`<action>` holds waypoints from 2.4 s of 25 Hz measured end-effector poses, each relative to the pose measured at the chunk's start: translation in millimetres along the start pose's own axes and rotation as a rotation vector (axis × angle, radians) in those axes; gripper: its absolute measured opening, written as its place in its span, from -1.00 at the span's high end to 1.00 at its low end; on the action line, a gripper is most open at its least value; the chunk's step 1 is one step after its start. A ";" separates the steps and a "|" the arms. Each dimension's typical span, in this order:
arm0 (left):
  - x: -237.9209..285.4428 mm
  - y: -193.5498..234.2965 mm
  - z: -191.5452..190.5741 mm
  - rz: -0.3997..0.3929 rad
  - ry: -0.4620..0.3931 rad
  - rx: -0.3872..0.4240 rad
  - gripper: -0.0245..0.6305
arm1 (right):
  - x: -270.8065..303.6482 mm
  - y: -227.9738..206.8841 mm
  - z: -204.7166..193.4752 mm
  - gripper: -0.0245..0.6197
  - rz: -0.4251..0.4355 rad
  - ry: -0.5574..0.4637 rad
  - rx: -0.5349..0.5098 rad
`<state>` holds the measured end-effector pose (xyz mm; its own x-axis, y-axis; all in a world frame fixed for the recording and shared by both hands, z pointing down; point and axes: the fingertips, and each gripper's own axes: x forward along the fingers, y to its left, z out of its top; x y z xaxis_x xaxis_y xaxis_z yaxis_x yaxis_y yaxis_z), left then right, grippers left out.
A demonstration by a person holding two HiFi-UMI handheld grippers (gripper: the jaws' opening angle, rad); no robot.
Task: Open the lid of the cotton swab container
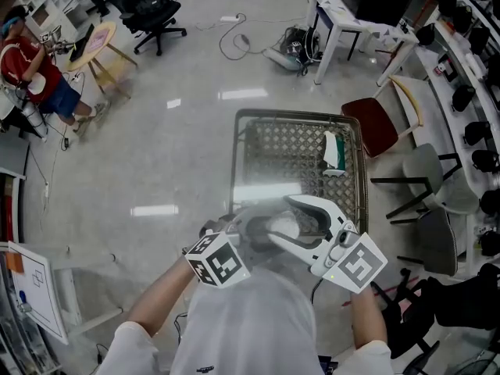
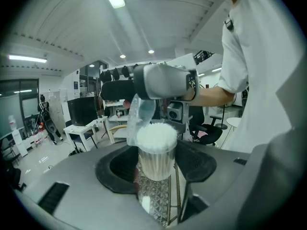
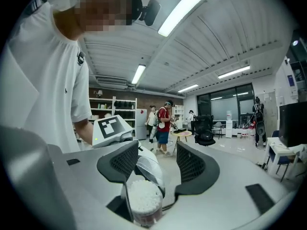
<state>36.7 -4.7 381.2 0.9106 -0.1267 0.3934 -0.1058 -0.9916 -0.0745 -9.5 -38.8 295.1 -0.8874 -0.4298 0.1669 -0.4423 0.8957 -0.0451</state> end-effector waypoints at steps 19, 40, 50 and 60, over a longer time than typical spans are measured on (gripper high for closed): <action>2.7 13.0 -4.5 0.107 -0.050 -0.136 0.20 | -8.1 -36.1 17.8 0.17 -0.181 -0.097 -0.031; -42.7 56.7 -10.6 0.440 -0.109 -0.274 0.21 | -98.9 -65.9 -39.1 0.70 -0.639 -0.012 -0.033; -57.8 49.2 -10.8 0.512 -0.120 -0.303 0.21 | -132.7 -53.1 -63.3 0.80 -0.831 -0.023 0.025; -70.5 39.3 -17.6 0.544 -0.125 -0.323 0.21 | -145.0 -32.7 -74.4 0.86 -0.895 -0.010 0.016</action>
<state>-38.7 -35.1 366.6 0.7303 -0.6293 0.2659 -0.6630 -0.7466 0.0541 143.4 2.7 345.7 -0.2101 -0.9679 0.1381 -0.9712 0.2228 0.0838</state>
